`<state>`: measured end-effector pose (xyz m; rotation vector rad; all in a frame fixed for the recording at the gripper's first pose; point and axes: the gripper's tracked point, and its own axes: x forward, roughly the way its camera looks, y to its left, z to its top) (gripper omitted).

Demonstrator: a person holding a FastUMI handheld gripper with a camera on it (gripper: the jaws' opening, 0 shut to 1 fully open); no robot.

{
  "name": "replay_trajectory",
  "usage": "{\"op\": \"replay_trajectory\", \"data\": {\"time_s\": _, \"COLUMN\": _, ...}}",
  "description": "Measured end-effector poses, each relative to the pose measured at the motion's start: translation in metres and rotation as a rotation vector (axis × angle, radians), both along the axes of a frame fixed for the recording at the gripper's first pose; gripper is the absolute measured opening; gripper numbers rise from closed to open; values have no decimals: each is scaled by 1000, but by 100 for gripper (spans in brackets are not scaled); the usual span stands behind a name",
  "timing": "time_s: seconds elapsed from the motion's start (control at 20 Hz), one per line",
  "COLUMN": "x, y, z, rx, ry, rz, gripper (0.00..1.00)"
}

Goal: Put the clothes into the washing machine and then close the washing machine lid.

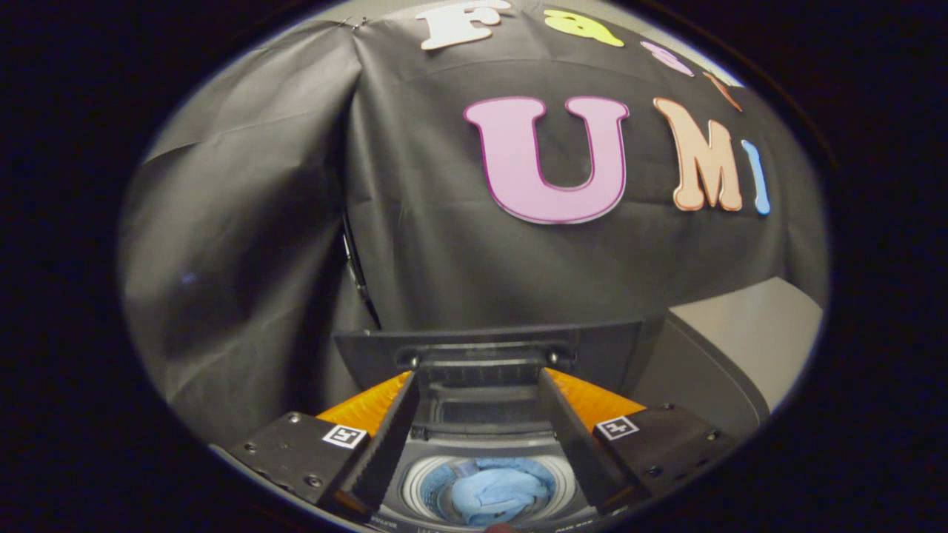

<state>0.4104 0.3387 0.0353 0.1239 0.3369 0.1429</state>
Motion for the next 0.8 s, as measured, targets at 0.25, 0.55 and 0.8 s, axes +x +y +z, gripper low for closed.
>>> {"op": "replay_trajectory", "data": {"time_s": 0.25, "x": 55, "y": -2, "z": 7, "rx": 24, "ry": -90, "rz": -41, "gripper": 97}}
{"op": "replay_trajectory", "data": {"time_s": 0.55, "x": 95, "y": 5, "z": -2, "rx": -37, "ry": -169, "rz": -62, "gripper": 96}}
{"op": "replay_trajectory", "data": {"time_s": 0.8, "x": 109, "y": 14, "z": -13, "rx": -41, "ry": -177, "rz": -76, "gripper": 97}}
